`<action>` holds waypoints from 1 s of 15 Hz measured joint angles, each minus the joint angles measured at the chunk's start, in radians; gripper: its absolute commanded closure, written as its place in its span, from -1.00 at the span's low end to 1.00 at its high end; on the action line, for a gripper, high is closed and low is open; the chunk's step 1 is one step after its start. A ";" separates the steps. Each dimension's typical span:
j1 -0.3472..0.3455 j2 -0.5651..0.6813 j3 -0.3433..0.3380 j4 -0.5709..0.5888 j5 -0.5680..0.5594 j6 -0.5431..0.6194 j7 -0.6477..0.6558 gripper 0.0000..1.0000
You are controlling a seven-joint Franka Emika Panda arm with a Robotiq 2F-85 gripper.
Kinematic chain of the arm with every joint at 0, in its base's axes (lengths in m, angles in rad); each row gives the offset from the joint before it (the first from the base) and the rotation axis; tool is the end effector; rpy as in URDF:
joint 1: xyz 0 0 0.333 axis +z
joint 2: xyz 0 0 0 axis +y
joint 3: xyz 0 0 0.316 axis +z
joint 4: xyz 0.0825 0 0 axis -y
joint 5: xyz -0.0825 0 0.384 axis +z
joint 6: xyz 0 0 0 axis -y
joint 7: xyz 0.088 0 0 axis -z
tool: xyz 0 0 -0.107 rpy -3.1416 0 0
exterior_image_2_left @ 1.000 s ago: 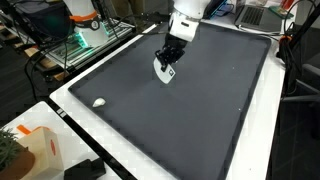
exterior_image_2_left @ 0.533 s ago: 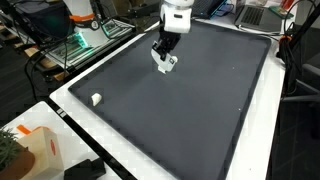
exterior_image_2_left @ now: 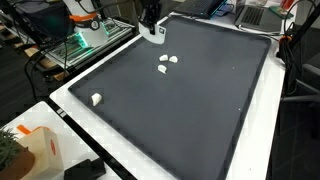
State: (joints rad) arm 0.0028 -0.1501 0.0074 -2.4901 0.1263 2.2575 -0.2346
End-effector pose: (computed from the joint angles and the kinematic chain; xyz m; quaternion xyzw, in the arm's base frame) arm 0.4466 0.0079 0.3362 -0.9949 -0.0800 0.0357 0.0509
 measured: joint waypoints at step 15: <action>0.104 -0.270 0.014 -0.184 0.103 0.068 -0.021 0.98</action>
State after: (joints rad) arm 0.1072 -0.4205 0.0210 -2.6742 0.2296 2.3253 -0.2553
